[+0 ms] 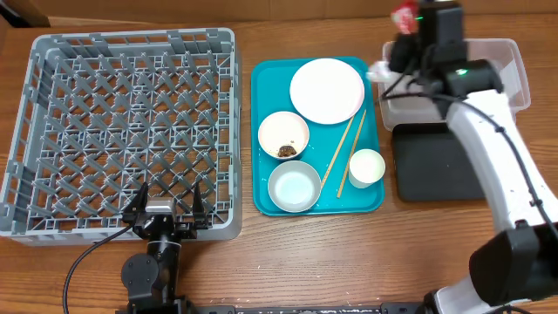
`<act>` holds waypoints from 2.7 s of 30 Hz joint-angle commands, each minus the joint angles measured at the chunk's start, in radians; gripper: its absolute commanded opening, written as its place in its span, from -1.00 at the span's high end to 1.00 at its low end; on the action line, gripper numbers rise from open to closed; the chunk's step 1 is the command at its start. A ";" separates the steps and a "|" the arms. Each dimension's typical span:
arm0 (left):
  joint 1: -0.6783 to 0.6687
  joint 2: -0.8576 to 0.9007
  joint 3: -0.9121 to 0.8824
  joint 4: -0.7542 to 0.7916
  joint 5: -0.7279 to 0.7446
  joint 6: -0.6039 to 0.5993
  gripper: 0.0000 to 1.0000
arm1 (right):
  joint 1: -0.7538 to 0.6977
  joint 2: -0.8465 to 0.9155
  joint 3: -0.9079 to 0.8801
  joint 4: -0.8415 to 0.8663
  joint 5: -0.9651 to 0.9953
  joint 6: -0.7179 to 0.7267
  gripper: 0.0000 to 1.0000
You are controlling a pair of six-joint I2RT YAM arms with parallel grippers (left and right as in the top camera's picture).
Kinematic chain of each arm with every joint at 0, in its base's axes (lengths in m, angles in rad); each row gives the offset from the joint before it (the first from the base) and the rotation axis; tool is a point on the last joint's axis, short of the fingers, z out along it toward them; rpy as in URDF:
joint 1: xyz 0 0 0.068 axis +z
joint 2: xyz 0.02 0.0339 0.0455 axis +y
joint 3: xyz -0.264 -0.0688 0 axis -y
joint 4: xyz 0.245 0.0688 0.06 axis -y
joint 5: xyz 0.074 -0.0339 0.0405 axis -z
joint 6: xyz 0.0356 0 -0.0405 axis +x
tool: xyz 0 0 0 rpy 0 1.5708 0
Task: Sort waste into correct bins and load items into the dishwasher
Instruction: 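Lift the wrapper and tissue with the right gripper and drop into clear bin, then move the right gripper to the rice bowl and grasp its rim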
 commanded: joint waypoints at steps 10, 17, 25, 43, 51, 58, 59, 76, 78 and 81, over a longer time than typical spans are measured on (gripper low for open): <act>0.005 -0.011 -0.004 -0.002 -0.003 -0.010 -1.00 | -0.165 0.150 -0.004 -0.013 -0.056 0.076 0.92; 0.005 -0.011 -0.004 -0.002 -0.004 -0.010 -1.00 | -0.165 0.154 -0.002 -0.039 -0.060 0.075 -0.25; 0.005 -0.011 -0.004 -0.002 -0.003 -0.010 -1.00 | -0.165 0.024 0.051 -0.138 -0.075 0.075 -0.88; 0.005 -0.011 -0.004 -0.002 -0.003 -0.010 -1.00 | -0.103 -0.198 0.067 -0.412 -0.441 0.041 -0.83; 0.005 -0.011 -0.004 -0.002 -0.003 -0.010 -1.00 | 0.009 -0.198 0.066 -0.424 -0.441 0.045 -0.82; 0.005 -0.011 -0.004 -0.002 -0.003 -0.010 -1.00 | 0.046 -0.198 0.066 -0.428 -0.441 0.046 -0.82; 0.005 -0.011 -0.004 -0.002 -0.004 -0.010 -1.00 | 0.048 -0.198 0.066 -0.428 -0.441 0.046 -0.82; 0.005 -0.011 -0.004 -0.002 -0.004 -0.010 -1.00 | 0.127 -0.161 0.065 -0.426 -0.441 0.049 -0.83; 0.005 -0.011 -0.004 -0.002 -0.003 -0.010 -1.00 | 0.140 -0.161 0.065 -0.423 -0.441 0.049 -0.83; 0.005 -0.011 -0.004 -0.002 -0.003 -0.010 -1.00 | 0.150 -0.161 0.065 -0.419 -0.441 0.049 -0.83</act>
